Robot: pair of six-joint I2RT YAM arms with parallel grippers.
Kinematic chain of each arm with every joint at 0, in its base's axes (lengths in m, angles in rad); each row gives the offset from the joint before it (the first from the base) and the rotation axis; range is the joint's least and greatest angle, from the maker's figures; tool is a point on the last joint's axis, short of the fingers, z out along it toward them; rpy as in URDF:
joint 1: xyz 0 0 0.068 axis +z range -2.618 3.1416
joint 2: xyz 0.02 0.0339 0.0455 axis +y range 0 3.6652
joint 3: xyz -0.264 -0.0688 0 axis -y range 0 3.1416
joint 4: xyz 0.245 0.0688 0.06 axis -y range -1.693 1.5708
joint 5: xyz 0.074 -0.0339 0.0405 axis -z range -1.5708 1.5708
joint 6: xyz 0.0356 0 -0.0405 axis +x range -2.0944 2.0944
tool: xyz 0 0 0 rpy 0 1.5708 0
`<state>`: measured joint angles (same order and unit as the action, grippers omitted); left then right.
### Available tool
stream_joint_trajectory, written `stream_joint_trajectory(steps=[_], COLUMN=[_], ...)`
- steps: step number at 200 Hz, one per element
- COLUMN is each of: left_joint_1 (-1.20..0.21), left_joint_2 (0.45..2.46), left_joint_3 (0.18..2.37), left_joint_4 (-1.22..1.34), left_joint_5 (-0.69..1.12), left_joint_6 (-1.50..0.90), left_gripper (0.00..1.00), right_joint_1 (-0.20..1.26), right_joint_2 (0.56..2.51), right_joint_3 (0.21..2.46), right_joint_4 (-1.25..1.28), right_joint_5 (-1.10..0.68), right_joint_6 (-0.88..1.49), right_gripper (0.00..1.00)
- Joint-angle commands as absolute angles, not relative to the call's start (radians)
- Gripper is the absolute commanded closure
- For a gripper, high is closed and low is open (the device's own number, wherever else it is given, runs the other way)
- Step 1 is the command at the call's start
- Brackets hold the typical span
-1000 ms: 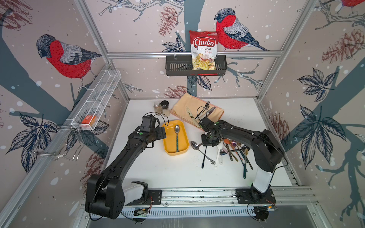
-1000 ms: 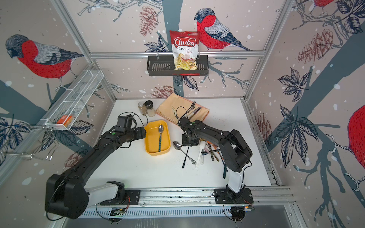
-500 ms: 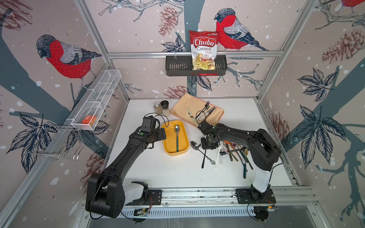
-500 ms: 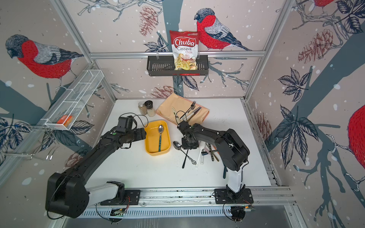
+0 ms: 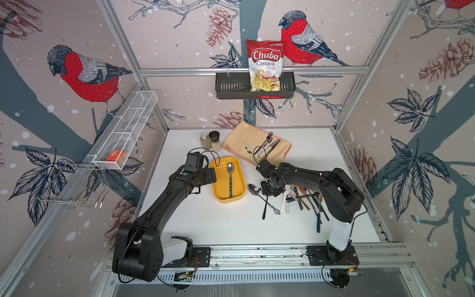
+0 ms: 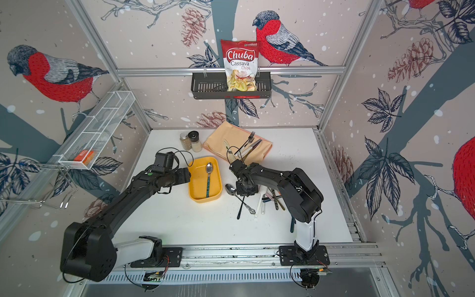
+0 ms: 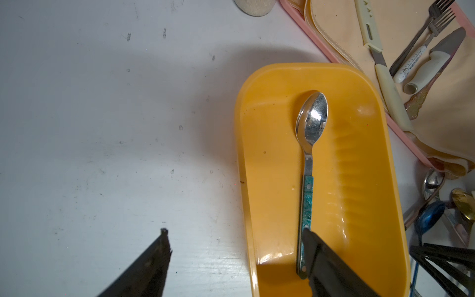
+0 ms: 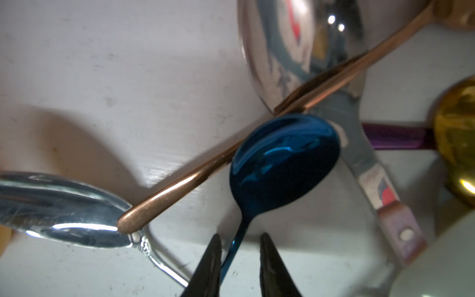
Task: Put the spoon into the storage box
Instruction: Pick up the spoon from the center of the board.
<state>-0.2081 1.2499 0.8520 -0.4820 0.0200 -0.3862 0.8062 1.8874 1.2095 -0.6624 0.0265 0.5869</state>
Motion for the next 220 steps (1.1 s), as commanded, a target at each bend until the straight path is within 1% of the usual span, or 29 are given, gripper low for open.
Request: stream_joint_trajectory(steps=[1, 34, 72, 117, 190, 220], left_joint_1=[-0.21, -0.212, -0.21, -0.211, -0.212, -0.211], left_joint_2=[1.251, 1.262, 1.257, 1.261, 1.268, 1.267], left_joint_3=[0.849, 0.859, 0.856, 0.859, 0.868, 0.873], left_joint_4=[-0.463, -0.468, -0.468, -0.467, -0.467, -0.465], left_joint_5=[0.014, 0.011, 0.006, 0.008, 0.014, 0.014], left_joint_6=[-0.382, -0.379, -0.378, -0.38, -0.38, -0.38], left_gripper=[0.18, 0.18, 0.18, 0.18, 0.18, 0.18], right_joint_1=[0.809, 0.808, 0.806, 0.804, 0.799, 0.801], right_joint_2=[1.899, 1.904, 1.901, 1.887, 1.841, 1.826], right_joint_3=[1.199, 1.203, 1.196, 1.18, 1.158, 1.185], right_joint_4=[-0.714, -0.73, -0.736, -0.74, -0.713, -0.731], right_joint_5=[-0.007, -0.037, -0.064, -0.081, -0.086, -0.06], right_joint_6=[0.551, 0.531, 0.536, 0.539, 0.563, 0.563], right_gripper=[0.72, 0.76, 0.82, 0.86, 0.94, 0.95])
